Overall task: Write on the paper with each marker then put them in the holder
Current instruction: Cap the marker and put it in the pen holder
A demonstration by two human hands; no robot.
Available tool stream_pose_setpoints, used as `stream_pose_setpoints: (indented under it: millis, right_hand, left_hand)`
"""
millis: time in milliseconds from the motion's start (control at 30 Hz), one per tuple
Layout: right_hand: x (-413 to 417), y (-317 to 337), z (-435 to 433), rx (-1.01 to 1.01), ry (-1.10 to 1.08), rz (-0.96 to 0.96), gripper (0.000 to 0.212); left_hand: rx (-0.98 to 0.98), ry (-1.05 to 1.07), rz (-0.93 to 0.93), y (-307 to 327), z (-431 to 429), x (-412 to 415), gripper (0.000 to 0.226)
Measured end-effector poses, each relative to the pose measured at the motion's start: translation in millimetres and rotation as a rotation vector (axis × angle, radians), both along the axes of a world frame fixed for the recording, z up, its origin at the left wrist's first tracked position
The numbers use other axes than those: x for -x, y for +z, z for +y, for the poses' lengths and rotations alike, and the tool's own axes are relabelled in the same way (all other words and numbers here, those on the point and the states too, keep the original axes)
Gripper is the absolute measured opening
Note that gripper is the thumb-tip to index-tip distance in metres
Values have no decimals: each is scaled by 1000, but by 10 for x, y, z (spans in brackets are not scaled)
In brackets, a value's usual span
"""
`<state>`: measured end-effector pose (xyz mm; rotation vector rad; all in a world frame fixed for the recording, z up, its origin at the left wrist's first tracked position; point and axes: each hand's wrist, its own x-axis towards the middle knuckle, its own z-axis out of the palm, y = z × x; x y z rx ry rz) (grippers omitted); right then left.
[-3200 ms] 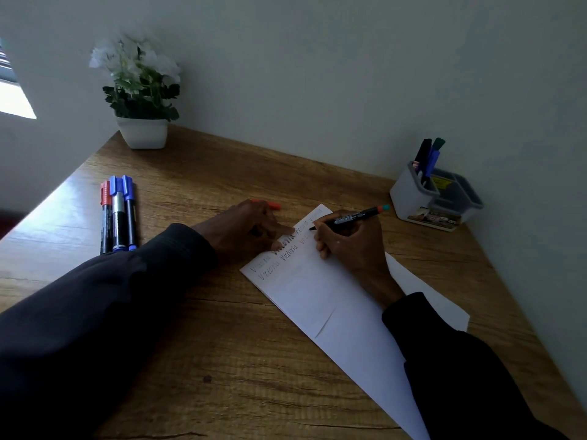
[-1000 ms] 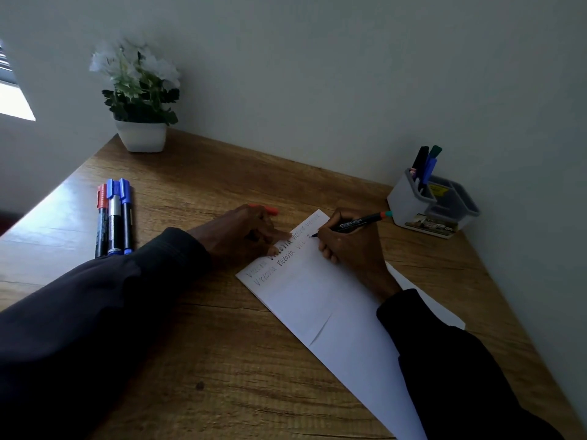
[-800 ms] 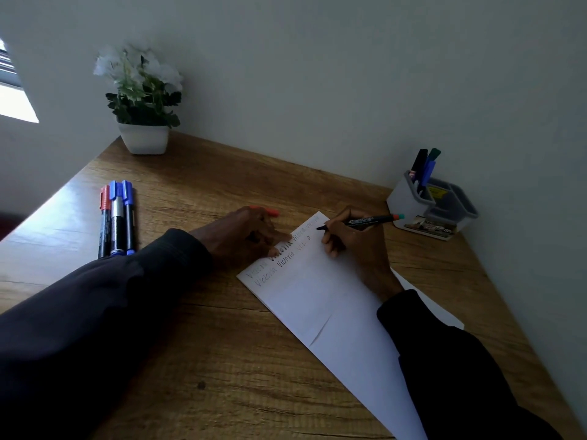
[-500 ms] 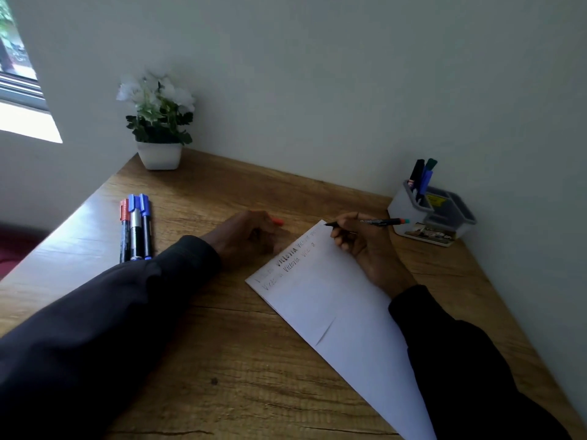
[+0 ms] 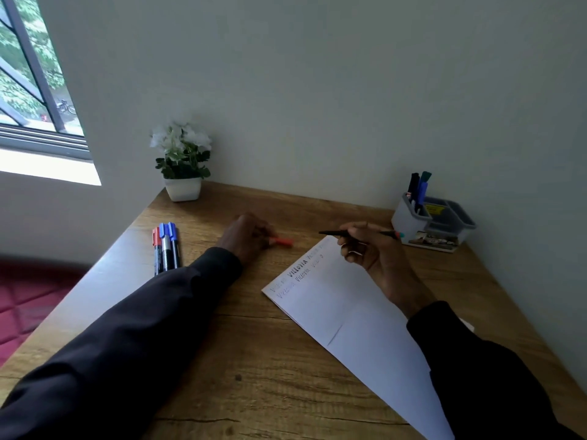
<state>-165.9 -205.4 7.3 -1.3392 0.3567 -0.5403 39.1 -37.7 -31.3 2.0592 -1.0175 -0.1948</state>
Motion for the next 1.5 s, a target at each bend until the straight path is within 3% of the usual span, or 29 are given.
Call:
stream_pose_setpoints:
  millis: [67,233,400,900,1200,1333,1500]
  right_hand:
    - [87,3,88,6,28,5,23]
    - [276,22,300,197,-32,-32,15]
    - [384,125,531,275,-35,-70,30]
    - [509,240,716,294,16,-99,16]
    - [423,215,713,637,-127,35,9]
    - [352,150,656,674,-168,35,5]
    - [368,119,538,674,-170,66,10]
  left_hand:
    - [12,-23,-25,30,89,42,10]
    - [168,-93,11,171,394,275,11]
    - [282,-127,33,362,618,526,8]
    - [278,-175,-50,513,848,727,10]
    - [257,-162,-119,627,733,891,8]
    - [263,-85,-169,624,608,907,10]
    - [260,-143,-141,644,438,908,10]
